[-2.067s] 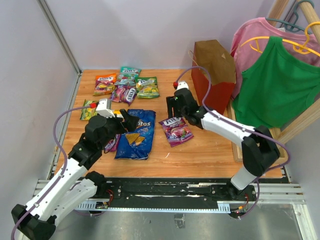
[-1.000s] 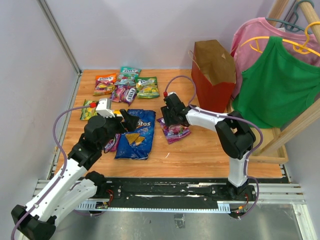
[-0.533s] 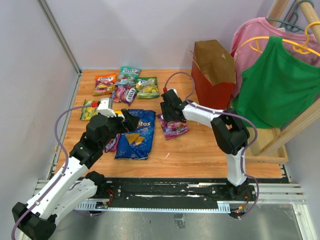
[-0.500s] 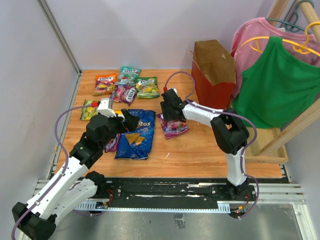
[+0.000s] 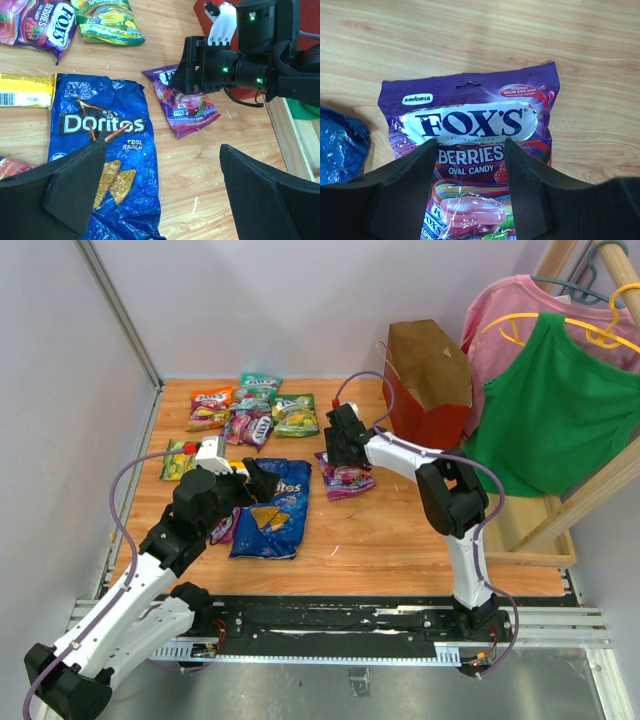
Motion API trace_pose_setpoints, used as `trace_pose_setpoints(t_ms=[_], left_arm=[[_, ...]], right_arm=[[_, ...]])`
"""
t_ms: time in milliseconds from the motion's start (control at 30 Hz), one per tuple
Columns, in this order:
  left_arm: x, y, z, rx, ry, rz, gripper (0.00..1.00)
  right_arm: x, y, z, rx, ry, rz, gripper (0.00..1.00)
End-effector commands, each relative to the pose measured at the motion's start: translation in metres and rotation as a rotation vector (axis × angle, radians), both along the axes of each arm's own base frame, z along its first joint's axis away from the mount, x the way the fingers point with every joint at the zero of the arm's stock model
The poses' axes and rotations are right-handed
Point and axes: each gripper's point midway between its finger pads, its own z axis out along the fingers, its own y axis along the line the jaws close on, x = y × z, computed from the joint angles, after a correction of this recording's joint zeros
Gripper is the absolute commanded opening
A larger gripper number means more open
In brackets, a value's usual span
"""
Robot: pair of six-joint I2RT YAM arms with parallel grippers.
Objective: Take the snacks out of the paper bag
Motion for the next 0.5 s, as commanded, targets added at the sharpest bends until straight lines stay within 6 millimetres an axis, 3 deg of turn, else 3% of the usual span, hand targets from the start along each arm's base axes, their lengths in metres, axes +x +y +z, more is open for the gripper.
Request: trace_pose_setpoints(t_ms=[0,233,467], left_arm=[[0.002,-0.001,0.011,-0.002,-0.032,-0.008,1.0],[0.003,-0.002,0.007,0.003,-0.019,-0.008,1.0],[0.008,-0.009,-0.003,0.006,0.011,-0.026,1.0]], right_arm=[[-0.005,-0.027,-0.04,-0.06,0.105,-0.09,0.57],[0.012,-0.025,-0.026,-0.019,0.059,-0.226,0.59],[0.019,-0.039,-0.016,-0.005,0.021,-0.4,0.58]])
